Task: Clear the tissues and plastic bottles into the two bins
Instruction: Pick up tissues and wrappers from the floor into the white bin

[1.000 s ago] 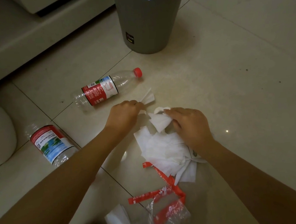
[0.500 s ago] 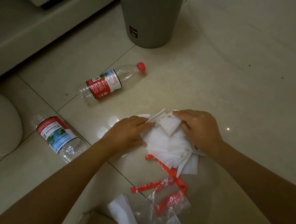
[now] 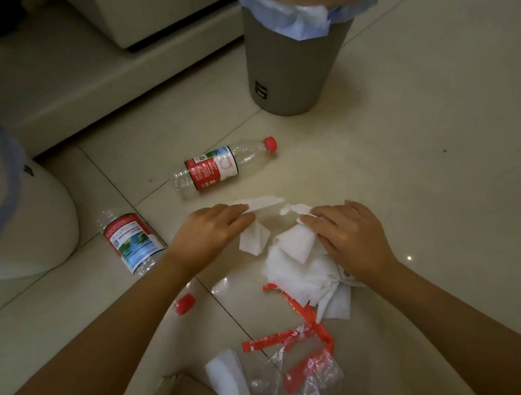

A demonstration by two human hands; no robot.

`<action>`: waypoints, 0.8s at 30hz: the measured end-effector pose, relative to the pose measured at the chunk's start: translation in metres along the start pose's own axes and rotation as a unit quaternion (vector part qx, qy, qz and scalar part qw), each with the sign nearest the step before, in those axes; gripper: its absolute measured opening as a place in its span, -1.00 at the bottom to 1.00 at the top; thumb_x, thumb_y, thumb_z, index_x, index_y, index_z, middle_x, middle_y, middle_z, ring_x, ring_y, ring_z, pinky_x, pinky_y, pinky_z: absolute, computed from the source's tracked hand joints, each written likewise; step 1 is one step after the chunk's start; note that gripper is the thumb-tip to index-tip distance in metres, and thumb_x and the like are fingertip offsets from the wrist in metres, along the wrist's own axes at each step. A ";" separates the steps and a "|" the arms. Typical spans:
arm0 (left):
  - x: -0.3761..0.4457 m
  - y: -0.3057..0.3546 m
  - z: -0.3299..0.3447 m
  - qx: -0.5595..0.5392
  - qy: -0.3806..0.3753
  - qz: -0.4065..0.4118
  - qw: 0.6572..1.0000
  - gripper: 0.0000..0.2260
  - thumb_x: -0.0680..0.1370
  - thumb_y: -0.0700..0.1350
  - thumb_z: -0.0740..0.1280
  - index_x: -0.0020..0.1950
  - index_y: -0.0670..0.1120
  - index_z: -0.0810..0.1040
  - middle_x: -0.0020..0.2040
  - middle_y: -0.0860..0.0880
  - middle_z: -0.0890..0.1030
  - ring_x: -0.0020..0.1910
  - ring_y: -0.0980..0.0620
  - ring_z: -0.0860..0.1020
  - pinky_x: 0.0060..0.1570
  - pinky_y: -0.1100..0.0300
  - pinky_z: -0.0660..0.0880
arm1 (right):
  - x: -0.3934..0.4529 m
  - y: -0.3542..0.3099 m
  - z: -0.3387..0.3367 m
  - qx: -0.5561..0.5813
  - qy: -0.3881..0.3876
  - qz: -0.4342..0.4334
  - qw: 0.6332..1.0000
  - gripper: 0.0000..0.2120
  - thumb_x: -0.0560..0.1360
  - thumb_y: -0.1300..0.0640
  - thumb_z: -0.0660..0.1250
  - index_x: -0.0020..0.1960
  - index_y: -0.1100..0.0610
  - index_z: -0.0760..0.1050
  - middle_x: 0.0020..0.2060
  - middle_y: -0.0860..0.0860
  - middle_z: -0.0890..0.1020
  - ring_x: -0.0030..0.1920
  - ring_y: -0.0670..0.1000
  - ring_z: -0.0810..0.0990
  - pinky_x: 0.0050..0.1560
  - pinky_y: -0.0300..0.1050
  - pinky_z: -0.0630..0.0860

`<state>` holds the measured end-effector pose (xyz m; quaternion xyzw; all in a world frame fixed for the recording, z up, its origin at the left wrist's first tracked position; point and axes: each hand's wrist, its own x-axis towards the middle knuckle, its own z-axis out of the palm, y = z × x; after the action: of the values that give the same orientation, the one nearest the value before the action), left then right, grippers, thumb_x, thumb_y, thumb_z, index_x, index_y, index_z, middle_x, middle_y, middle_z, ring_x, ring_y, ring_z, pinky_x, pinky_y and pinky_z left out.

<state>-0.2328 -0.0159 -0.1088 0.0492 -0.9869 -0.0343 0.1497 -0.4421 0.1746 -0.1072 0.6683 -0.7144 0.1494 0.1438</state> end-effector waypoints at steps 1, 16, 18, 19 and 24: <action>-0.004 -0.005 -0.011 0.014 0.005 -0.002 1.000 -0.51 0.23 -0.29 0.58 0.15 -0.19 0.62 0.09 -0.22 0.63 -0.08 -0.19 0.65 -0.24 0.01 0.60 | 0.006 -0.004 -0.002 -0.003 0.016 -0.013 1.000 -0.75 0.38 0.26 0.40 0.05 0.10 0.65 -0.06 0.08 0.69 -0.15 0.12 0.67 0.02 0.12 0.56; -0.086 -0.066 -0.213 0.192 0.115 -0.129 0.966 -0.67 0.42 -0.25 0.47 0.18 -0.14 0.61 0.20 -0.19 0.59 0.04 -0.18 0.62 -0.20 0.02 0.59 | 0.206 -0.129 -0.079 0.059 0.212 -0.221 0.950 -0.74 0.45 0.16 0.46 0.13 0.12 0.62 0.01 0.12 0.68 -0.02 0.10 0.66 0.05 0.02 0.54; -0.099 -0.075 -0.241 0.216 0.128 -0.153 0.956 -0.67 0.40 -0.24 0.47 0.16 -0.14 0.62 0.19 -0.20 0.60 0.02 -0.19 0.63 -0.20 0.00 0.59 | 0.231 -0.151 -0.088 0.069 0.226 -0.241 0.941 -0.75 0.47 0.13 0.44 0.14 0.13 0.62 0.02 0.13 0.68 -0.01 0.09 0.66 0.06 0.01 0.55; -0.107 -0.080 -0.255 0.232 0.135 -0.163 0.949 -0.66 0.38 -0.23 0.46 0.15 -0.15 0.63 0.18 -0.21 0.60 0.01 -0.20 0.63 -0.21 -0.02 0.60 | 0.243 -0.163 -0.092 0.075 0.233 -0.249 0.937 -0.73 0.47 0.11 0.44 0.15 0.13 0.62 0.02 0.13 0.68 0.00 0.09 0.66 0.06 0.00 0.56; -0.152 -0.110 -0.308 0.279 0.125 -0.246 0.920 -0.54 0.27 -0.27 0.56 0.15 -0.15 0.62 0.21 -0.20 0.58 0.06 -0.23 0.61 -0.19 -0.12 0.62 | 0.298 -0.226 -0.101 0.114 0.284 -0.290 0.907 -0.75 0.49 0.15 0.42 0.16 0.12 0.61 0.03 0.12 0.67 0.01 0.10 0.65 -0.03 -0.02 0.59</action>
<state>0.0136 -0.1255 0.1316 0.3339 -0.8865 0.2130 0.2393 -0.2353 -0.0697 0.1106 0.7872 -0.3962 0.3645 0.3007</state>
